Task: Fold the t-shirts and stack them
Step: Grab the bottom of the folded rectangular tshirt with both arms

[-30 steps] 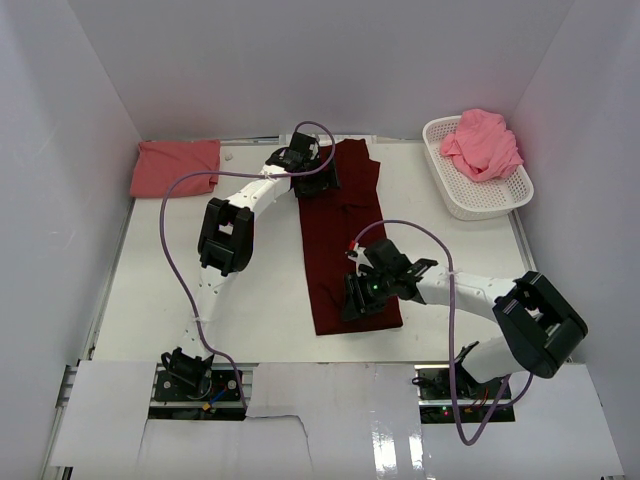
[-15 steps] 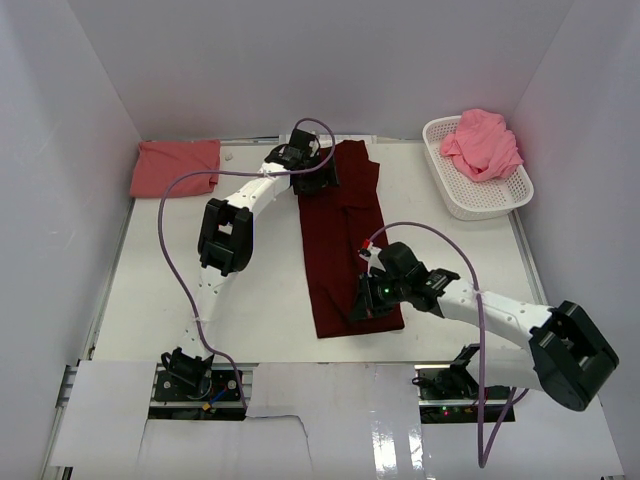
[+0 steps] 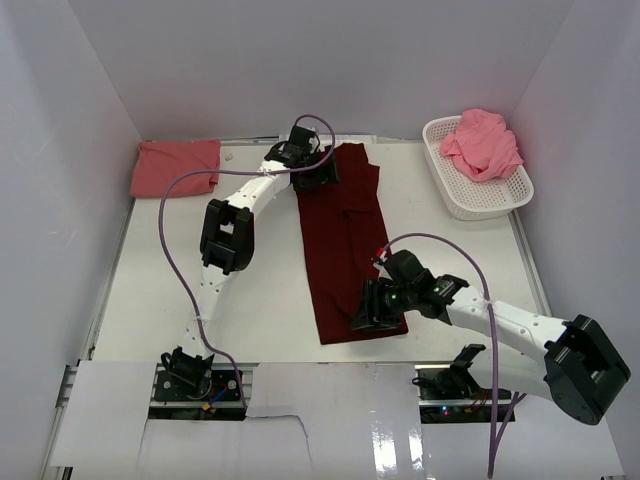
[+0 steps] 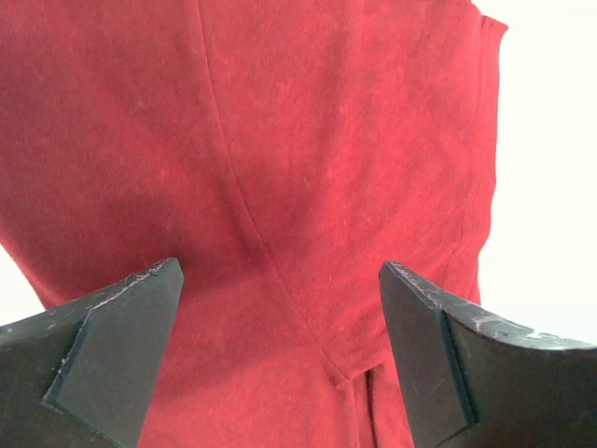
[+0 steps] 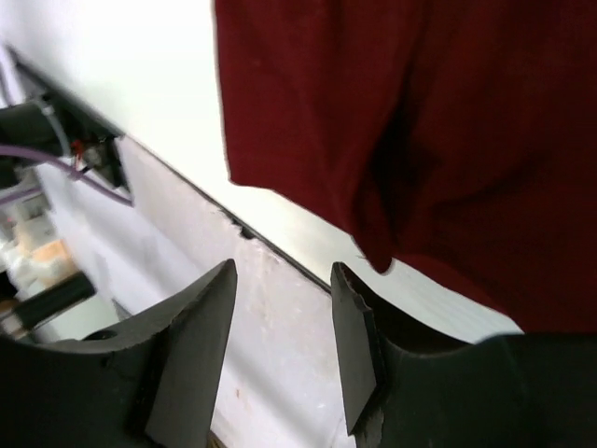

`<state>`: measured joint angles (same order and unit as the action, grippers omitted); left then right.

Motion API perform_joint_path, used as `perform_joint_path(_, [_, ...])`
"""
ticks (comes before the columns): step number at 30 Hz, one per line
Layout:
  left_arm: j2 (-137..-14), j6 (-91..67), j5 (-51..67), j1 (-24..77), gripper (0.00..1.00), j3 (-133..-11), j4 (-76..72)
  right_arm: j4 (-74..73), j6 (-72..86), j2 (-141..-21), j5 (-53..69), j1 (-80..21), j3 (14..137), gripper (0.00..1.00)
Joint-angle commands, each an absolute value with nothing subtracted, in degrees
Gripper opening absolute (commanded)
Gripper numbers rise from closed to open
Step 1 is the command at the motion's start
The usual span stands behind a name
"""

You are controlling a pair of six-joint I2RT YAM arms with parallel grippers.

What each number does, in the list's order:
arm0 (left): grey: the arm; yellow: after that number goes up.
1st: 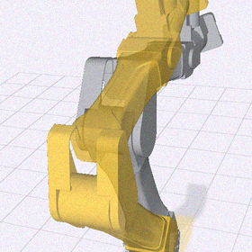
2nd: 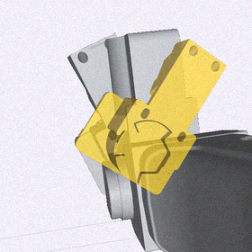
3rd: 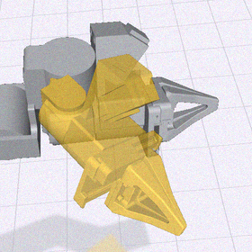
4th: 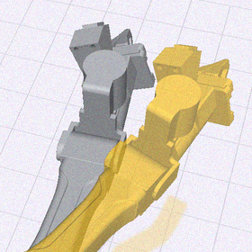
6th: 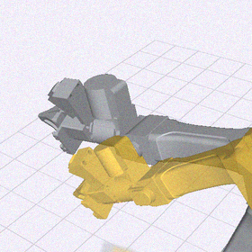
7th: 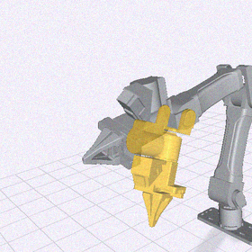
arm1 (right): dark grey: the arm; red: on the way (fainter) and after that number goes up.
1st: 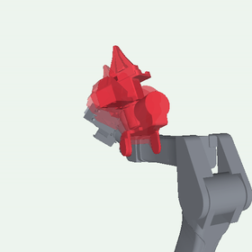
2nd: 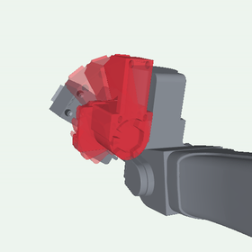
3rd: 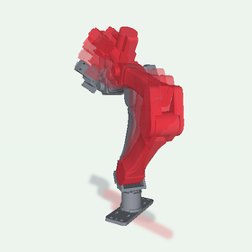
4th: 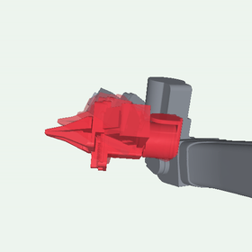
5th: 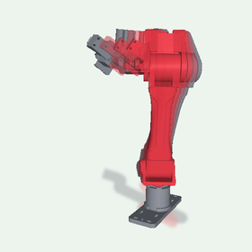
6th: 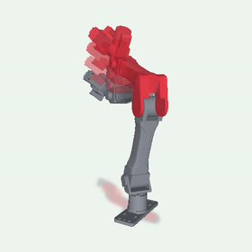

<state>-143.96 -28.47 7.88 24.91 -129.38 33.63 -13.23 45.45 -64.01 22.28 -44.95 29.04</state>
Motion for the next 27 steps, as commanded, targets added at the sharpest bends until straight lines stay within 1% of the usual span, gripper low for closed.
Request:
perform_joint_path(1, [-144.41,-27.95,7.56,24.52,0.98,-132.89,35.59,-28.68,41.67,-61.35,9.78,-45.96,38.04,0.52])
perform_joint_path(3, [-141.88,-28.91,8.08,24.52,0.98,-132.63,36.64,-34.25,37.56,-61.35,3.29,-45.97,43.73,0.52])
perform_joint_path(5, [-138.01,-29.62,8.09,24.96,0.98,-132.45,38.48,-41.44,35.43,-62.75,-2.16,-45.97,46.74,0.52])
perform_joint_path(6, [-132.77,-29.62,7.3,25.31,0.98,-131.41,39.45,-42.96,34.11,-63.19,-3.33,-46.05,48.5,0.52])
perform_joint_path(8, [-126.33,-30.32,3.98,26.1,0.98,-128.25,43.05,-44.9,32.96,-63.63,-4.74,-46.05,48.95,0.52])
perform_joint_path(9, [-122.64,-32.24,4.04,26.28,0.98,-121.1,43.85,-45.61,32.78,-63.63,-5.62,-46.14,49.04,0.52])
perform_joint_path(10, [-114.6,-33.47,4.65,26.28,0.98,-115.72,43.94,-46.05,32.44,-63.63,-6.32,-45.97,48.78,0.52])
perform_joint_path(12, [-107.18,-35.59,6.32,26.63,0.98,-103.86,43.68,-46.93,31.91,-63.89,-7.12,-45.44,47.99,0.51])
perform_joint_path(13, [-100.79,-37.25,6.76,26.98,0.98,-92.31,43.33,-47.02,31.47,-63.9,-6.95,-44.4,46.68,0.5])
perform_joint_path(14, [-97.85,-37.96,7.12,28.2,0.98,-86.72,42.98,-46.85,31.12,-63.64,-5.2,-43.69,45.71,0.5])
perform_joint_path(15, [-95.21,-38.66,6.95,29.08,0.98,-76.22,42.54,-46.32,31.03,-63.55,-4.84,-42.99,44.66,0.5])
perform_joint_path(16, [-90.4,-40.59,7.2,30.14,0.98,-71.68,41.58,-46.06,30.85,-63.2,-4.66,-41.33,42.47,0.49])
perform_joint_path(18, [-86.42,-43.32,6.07,34.53,0.98,-64.11,41.14,-44.74,29.36,-62.32,-2.91,-39.21,40.44,0.48])
perform_joint_path(19, [-84.83,-44.81,6.06,36.8,0.98,-58.42,40.18,-44.3,28.83,-61.88,-2.47,-37.29,39.56,0.47])
perform_joint_path(20, [-82.81,-47.87,6.24,40.39,0.98,-56.18,39.91,-43.69,28.05,-61.53,-1.76,-35.44,38.07,0.46])
perform_joint_path(22, [-82.35,-50.79,6.15,44.54,0.98,-52.4,38.59,-43.16,27.07,-61.7,-0.88,-34.29,37.01,0.46])
perform_joint_path(23, [-83.31,-53.32,5.54,48.39,0.98,-51.86,38.41,-42.89,26.81,-61.96,-0.62,-33.67,36.22,0.46])
perform_joint_path(25, [-85.16,-55.28,5.02,53.06,0.98,-51.42,37.54,-41.93,26.54,-62.84,-0.01,-33.4,35.77,0.45])
perform_joint_path(27, [-88.13,-57.39,4.49,55.36,0.98,-52.12,37.18,-41.49,26.72,-63.45,1.32,-33.4,35.68,0.44])
